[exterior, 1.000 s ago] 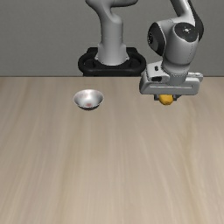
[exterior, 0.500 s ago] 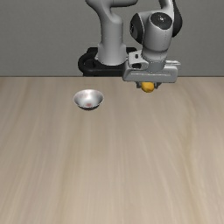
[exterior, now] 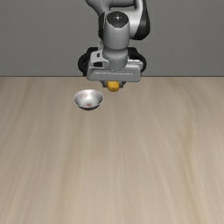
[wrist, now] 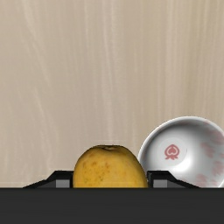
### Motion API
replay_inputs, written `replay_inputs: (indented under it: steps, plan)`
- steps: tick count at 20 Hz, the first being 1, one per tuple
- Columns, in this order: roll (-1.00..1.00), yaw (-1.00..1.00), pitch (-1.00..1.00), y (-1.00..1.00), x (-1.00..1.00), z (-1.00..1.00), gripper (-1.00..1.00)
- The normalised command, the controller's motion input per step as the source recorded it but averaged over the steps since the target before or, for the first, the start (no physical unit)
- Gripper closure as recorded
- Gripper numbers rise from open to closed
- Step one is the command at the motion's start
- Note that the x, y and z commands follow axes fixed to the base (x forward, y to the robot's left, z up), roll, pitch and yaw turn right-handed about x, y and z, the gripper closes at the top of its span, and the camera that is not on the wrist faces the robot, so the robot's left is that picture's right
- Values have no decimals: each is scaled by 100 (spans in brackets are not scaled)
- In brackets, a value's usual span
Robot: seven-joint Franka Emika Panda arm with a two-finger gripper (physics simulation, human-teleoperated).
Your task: Pick the mango on the table and place it on the bowl
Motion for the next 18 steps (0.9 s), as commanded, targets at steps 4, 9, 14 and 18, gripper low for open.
replay_inputs:
  steps: [4, 9, 14, 18]
  plan:
    - [0, 0, 0, -100, 0, 0, 100]
    - [0, 0, 0, -40, 0, 0, -100]
    - [0, 0, 0, 0, 0, 0, -100]
    - [0, 0, 0, 0, 0, 0, -100]
